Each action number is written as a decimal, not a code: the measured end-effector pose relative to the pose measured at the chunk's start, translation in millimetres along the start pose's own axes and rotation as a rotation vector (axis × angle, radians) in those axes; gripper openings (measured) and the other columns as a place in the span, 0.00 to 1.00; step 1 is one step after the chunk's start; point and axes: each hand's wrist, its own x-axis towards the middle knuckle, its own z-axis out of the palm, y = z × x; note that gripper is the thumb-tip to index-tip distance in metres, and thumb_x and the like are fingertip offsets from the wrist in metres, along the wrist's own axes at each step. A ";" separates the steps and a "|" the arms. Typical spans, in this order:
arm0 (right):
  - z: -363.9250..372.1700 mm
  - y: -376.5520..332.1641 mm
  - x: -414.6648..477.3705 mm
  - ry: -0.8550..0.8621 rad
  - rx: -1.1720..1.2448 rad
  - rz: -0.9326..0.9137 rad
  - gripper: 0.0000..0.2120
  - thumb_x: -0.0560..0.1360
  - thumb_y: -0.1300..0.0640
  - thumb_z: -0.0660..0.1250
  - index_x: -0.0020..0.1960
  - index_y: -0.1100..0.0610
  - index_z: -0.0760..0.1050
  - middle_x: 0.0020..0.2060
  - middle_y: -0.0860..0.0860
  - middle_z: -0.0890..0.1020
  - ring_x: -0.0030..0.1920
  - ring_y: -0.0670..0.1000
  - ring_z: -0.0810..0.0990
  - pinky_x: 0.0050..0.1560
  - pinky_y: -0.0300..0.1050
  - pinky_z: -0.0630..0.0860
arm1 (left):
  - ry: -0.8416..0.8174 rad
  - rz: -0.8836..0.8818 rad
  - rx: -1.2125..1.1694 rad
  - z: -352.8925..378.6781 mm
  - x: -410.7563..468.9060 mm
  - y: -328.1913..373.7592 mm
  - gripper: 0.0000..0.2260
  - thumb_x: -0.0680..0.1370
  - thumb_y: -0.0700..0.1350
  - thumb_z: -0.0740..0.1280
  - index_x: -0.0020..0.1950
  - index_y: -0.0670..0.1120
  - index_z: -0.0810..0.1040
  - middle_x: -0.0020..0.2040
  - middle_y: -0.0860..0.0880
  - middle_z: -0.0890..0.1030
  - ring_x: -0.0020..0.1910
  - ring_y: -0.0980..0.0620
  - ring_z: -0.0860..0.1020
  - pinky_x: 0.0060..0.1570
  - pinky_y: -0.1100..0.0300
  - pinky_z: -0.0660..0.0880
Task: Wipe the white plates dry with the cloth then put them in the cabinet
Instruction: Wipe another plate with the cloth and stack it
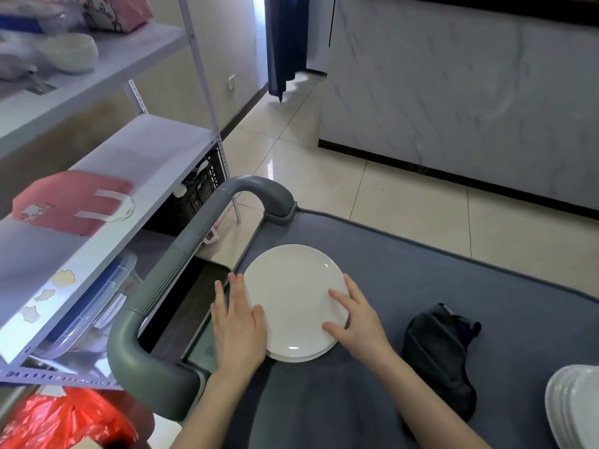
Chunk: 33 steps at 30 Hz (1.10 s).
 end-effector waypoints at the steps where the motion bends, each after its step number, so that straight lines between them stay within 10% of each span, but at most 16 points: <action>1: -0.8 0.7 0.4 -0.005 0.000 -0.001 0.30 0.72 0.59 0.75 0.72 0.55 0.71 0.79 0.46 0.53 0.78 0.46 0.57 0.68 0.31 0.55 | -0.001 -0.002 0.020 0.2 -0.2 0.5 0.28 0.81 0.40 0.56 0.80 0.44 0.51 0.81 0.47 0.52 0.80 0.48 0.41 0.77 0.45 0.47; 13: -16.9 10.7 -4.7 -0.030 0.016 -0.042 0.30 0.75 0.53 0.72 0.75 0.52 0.68 0.80 0.44 0.53 0.78 0.44 0.54 0.70 0.32 0.52 | 0.028 -0.073 0.219 -7.2 -5.3 9.5 0.29 0.81 0.49 0.58 0.81 0.49 0.52 0.81 0.41 0.49 0.79 0.43 0.44 0.77 0.46 0.48; 20: -82.2 30.0 -50.7 0.134 0.027 -0.112 0.20 0.76 0.54 0.71 0.68 0.50 0.75 0.70 0.42 0.71 0.68 0.40 0.69 0.67 0.33 0.62 | 0.141 0.131 0.040 4.8 -34.9 64.4 0.21 0.79 0.41 0.66 0.71 0.39 0.71 0.72 0.40 0.71 0.73 0.40 0.65 0.73 0.48 0.60; 26: -172.9 80.2 -125.4 0.400 0.130 -0.002 0.12 0.75 0.62 0.72 0.57 0.52 0.82 0.46 0.38 0.83 0.49 0.36 0.81 0.50 0.27 0.75 | -0.113 0.349 -0.244 63.1 -94.3 179.4 0.06 0.79 0.43 0.66 0.54 0.51 0.80 0.45 0.55 0.84 0.44 0.56 0.81 0.49 0.54 0.78; 33: -246.3 169.0 -220.7 0.573 -0.005 0.247 0.14 0.75 0.57 0.71 0.60 0.49 0.80 0.54 0.42 0.83 0.50 0.41 0.79 0.56 0.36 0.73 | -0.460 0.522 -0.317 147.1 -171.2 276.1 0.07 0.78 0.45 0.68 0.55 0.51 0.80 0.44 0.59 0.82 0.44 0.65 0.78 0.48 0.64 0.76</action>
